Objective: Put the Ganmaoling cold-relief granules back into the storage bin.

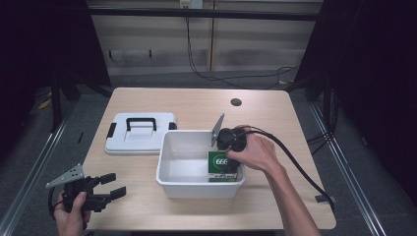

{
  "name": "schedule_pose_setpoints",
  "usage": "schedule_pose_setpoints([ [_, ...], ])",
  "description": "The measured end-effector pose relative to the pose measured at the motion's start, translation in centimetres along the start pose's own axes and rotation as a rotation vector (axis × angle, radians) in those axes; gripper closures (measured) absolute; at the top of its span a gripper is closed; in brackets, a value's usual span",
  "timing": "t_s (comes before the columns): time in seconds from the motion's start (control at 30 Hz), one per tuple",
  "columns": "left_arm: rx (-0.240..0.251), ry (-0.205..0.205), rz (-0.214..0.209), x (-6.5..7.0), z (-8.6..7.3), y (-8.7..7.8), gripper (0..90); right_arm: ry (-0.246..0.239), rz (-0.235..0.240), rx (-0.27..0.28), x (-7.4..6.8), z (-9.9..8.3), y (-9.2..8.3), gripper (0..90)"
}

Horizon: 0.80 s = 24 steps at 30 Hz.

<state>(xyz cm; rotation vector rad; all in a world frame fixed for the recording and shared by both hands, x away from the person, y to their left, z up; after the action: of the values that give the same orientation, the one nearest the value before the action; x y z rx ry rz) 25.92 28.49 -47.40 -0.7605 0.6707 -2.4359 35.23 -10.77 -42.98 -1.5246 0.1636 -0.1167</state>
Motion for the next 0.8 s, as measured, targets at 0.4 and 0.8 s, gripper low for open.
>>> schedule_pose_setpoints([
  [0.4,-0.002,-0.001,0.000,0.0,0.0,0.0,18.2,0.042,0.032,0.152,0.1,-1.6,-1.3,12.0],
  [0.8,-0.003,-0.003,0.001,0.0,0.0,0.1,18.2,0.100,0.011,0.339,0.1,-4.1,-2.6,11.9],
])
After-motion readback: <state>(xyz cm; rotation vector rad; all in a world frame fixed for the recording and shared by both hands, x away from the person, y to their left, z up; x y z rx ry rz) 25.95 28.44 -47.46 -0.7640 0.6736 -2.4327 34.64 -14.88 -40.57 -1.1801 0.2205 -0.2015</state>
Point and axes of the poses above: each handheld gripper's, and its own axes: y roughly forward along the jaws, z roughly out of its top, x roughly to its right, the point moved 4 cm from there along y, roughly forward along the jaws, and after that the axes turned 14 degrees about -x, right-handed, at the moved point
